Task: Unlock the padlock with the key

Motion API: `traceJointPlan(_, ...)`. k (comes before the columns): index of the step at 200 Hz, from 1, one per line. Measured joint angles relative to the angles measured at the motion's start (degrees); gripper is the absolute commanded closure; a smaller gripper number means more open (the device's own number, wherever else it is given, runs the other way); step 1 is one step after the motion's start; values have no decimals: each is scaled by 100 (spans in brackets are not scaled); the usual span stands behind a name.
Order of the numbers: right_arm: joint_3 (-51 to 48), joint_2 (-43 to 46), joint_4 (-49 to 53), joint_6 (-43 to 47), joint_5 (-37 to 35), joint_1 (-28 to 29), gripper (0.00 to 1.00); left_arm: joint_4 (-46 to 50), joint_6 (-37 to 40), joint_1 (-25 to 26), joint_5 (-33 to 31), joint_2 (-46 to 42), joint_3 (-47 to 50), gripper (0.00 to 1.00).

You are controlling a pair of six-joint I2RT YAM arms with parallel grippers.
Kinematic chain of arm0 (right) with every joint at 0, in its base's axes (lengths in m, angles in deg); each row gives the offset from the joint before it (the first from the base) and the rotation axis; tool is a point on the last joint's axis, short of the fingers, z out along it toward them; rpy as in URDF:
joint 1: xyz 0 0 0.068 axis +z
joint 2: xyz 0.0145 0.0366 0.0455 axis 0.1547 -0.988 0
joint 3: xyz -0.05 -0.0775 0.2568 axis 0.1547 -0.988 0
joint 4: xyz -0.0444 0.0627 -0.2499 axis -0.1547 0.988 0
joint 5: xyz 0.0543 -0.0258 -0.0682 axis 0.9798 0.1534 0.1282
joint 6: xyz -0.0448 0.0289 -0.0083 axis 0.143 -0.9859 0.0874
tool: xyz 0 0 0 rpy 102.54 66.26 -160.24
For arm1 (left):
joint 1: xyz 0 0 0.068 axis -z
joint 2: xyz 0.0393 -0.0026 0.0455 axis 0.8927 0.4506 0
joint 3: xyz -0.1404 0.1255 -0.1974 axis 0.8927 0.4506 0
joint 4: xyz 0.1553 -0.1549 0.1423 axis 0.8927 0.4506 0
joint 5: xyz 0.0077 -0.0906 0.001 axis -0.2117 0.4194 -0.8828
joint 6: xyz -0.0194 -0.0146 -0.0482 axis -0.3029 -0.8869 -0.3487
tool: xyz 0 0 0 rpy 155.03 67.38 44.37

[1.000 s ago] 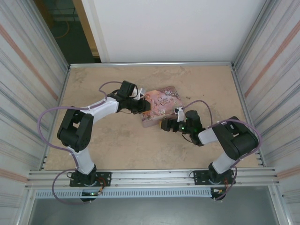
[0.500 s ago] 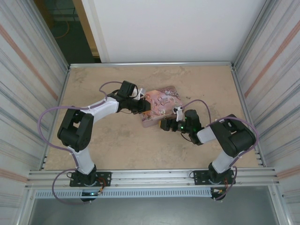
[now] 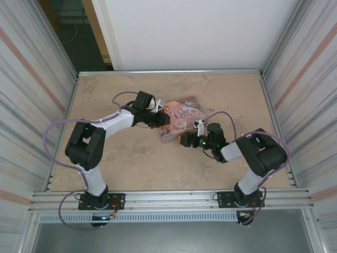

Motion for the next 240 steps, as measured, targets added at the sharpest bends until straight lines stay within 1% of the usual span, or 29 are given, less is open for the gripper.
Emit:
traceJointPlan(95, -2, 76, 214, 44, -7, -48, 51, -7, -2, 0, 2, 7, 0, 84)
traceJointPlan(119, -2, 116, 302, 109, -13, -66, 52, -9, -2, 0, 2, 7, 0, 84)
traceJointPlan(201, -2, 181, 592, 262, -66, -81, 68, -13, -4, 2, 9, 7, 0, 84)
traceJointPlan(225, 0, 223, 710, 302, -90, -81, 71, -15, -2, 2, 13, 11, 0, 84)
traceJointPlan(240, 0, 260, 807, 321, -114, -81, 76, -15, -2, 4, 15, 11, 0, 84)
